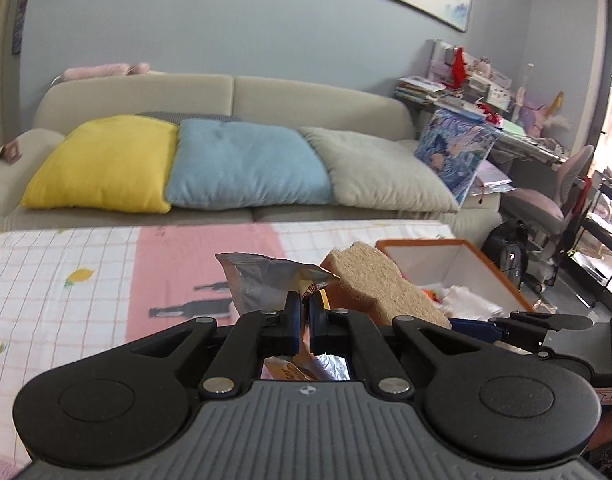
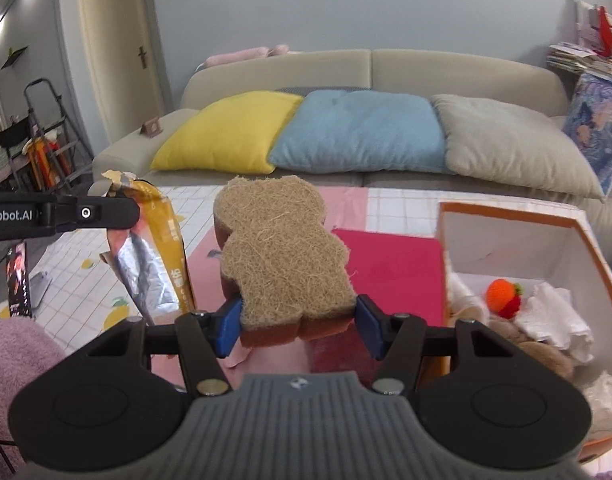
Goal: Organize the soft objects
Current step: 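Carry the sponge and snack bag into the white box and open both grippers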
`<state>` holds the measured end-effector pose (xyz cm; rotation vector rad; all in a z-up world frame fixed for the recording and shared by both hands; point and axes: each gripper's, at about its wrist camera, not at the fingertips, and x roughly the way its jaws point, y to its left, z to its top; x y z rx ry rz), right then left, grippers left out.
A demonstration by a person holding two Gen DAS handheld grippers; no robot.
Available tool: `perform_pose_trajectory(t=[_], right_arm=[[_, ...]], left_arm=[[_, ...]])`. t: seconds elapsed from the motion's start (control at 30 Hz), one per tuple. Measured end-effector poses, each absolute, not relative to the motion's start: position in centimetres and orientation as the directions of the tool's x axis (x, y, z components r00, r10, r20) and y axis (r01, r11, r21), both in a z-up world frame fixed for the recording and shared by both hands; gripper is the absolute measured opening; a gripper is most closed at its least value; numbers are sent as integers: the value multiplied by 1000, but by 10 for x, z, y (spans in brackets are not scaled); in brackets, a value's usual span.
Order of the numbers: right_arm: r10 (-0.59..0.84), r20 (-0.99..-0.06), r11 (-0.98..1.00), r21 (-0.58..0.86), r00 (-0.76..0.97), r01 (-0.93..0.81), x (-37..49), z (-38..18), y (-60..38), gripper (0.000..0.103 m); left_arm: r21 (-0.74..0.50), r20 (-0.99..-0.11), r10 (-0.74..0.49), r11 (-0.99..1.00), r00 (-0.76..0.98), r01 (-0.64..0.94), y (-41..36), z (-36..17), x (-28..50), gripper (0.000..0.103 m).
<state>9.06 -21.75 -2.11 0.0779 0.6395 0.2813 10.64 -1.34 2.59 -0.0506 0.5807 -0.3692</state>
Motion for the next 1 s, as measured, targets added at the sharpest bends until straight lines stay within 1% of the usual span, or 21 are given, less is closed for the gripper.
perform_pose_trajectory(t=[0.2,0.33,0.5,0.6,0.7,0.87,1.0], right_arm=[[198,-552,980,143,810,-142,80,-5,-259,59],[98,-548,993,104,831,-49,73,1,-293,59],[-46,-568,991,80,822,110,64,3,-344,59],[-117,-602,980,61,790,191,61,-4,-371,59],[-149,-640,970,54,754,238,63,-16,-388,59],[-163,-671,975,4,723,224,81,-37,-385,59],[-156,-689,978,-4,708,211,101,-49,-386,59]], left_arm=[[-143,-476,-455,884,752,444,-59,43,118,3],[-134,-443,-536,832,719,538,-98,53,127,3],[-126,-437,-624,756,648,643,-148,54,137,3],[-106,-465,-652,712,599,694,-179,47,143,3],[-88,-507,-658,682,557,726,-203,33,149,3],[-59,-583,-628,665,515,744,-229,5,161,3],[-26,-614,-595,672,519,740,-237,-4,180,3]])
